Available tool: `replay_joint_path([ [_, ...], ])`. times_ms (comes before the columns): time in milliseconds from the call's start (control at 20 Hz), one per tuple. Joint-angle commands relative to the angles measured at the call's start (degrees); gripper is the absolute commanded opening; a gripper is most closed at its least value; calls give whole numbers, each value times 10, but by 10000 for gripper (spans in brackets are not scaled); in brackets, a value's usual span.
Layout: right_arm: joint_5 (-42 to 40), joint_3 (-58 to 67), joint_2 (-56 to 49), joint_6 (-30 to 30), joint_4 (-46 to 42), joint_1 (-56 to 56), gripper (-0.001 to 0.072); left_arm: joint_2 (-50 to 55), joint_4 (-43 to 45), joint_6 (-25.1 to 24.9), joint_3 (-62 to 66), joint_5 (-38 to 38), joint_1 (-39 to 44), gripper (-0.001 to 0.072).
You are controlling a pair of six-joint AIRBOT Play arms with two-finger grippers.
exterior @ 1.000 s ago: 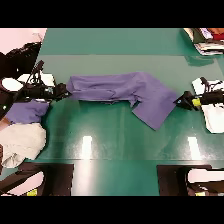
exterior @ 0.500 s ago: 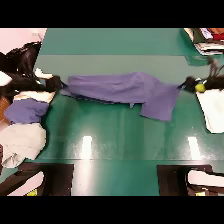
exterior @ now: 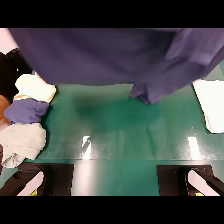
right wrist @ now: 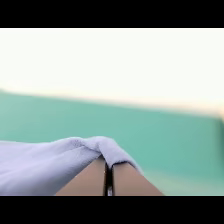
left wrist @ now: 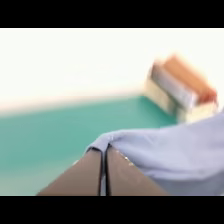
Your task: Fold the shirts.
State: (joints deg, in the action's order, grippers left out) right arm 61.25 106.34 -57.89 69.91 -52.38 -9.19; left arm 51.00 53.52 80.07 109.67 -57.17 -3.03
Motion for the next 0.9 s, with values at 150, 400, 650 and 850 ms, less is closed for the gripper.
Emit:
replay_joint_path([
  [150, -14, 126, 101, 45, -173, 0, 13, -5, 4, 40, 222, 14, 0, 21],
  [400, -1, 63, 119, 66, -212, 0, 13, -4, 82, 83, 138, -41, 0, 22],
  [650, 198, 64, -46, 77, -207, 0, 13, 41, 91, 95, -123, -146, 0, 22],
  [850, 297, 64, -217, 87, -207, 19, 13, 124, 91, 78, -283, -148, 0, 22],
])
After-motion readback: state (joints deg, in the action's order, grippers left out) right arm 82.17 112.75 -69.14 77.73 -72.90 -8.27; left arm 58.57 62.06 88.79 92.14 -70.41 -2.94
